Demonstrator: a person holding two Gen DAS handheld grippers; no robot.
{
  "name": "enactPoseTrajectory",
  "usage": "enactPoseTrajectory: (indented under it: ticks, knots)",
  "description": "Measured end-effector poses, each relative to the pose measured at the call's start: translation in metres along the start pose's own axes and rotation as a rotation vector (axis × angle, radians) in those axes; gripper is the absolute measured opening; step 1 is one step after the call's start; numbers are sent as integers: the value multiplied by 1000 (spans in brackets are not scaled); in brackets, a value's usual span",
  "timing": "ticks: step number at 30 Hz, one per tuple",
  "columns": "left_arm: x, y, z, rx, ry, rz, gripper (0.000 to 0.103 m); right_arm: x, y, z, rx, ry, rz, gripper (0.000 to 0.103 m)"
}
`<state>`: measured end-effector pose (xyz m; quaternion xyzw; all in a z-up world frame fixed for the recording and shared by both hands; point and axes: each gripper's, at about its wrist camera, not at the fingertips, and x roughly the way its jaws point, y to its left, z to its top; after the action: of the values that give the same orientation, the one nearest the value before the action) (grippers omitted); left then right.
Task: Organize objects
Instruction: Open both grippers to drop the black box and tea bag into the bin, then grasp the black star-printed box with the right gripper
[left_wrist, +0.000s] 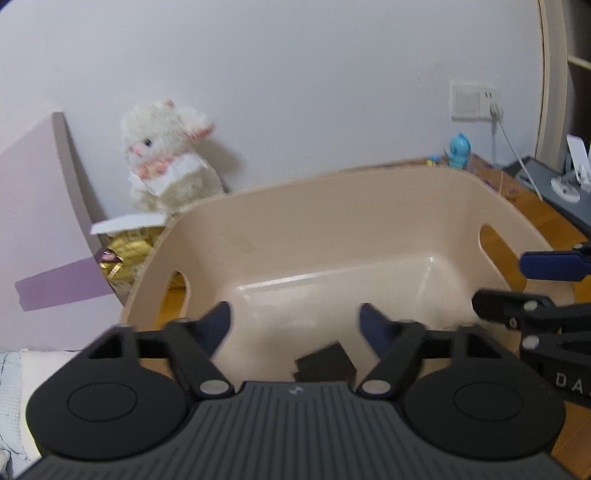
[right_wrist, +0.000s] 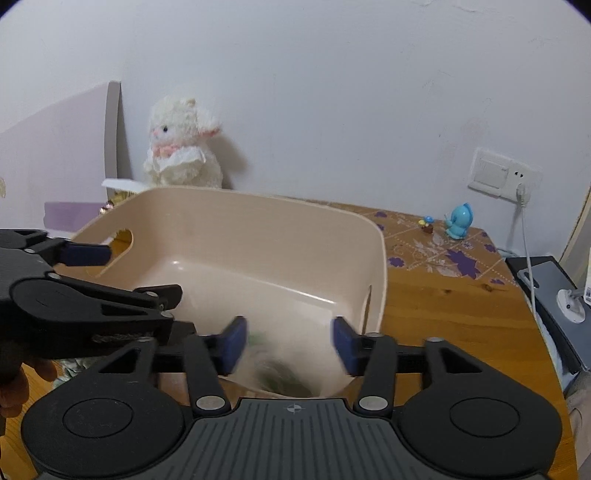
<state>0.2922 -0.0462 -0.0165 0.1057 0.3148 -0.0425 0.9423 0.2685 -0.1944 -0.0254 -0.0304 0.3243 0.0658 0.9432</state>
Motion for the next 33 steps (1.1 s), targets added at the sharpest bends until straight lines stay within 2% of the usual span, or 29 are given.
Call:
enactPoseTrajectory:
  ticks: [4, 5, 7, 13, 23, 33]
  knots:
    - [-22, 9, 2, -14, -34, 4, 90, -24, -3, 0, 17, -45, 3, 78]
    - [-28, 11, 2, -14, -43, 8, 91, -30, -3, 0, 19, -55, 3, 79]
    - [-40, 16, 0, -15, -58, 16, 91, -43, -4, -1, 22, -70, 3, 88]
    - [-72, 32, -14, -22, -77, 22, 98, -76, 3, -14, 3, -81, 2, 100]
    - [-95, 55, -59, -2, -27, 21, 98, -96, 23, -52, 1, -19, 7, 103]
    - [-84, 70, -107, 39, 59, 16, 98, -85, 46, -92, 27, 93, 33, 103]
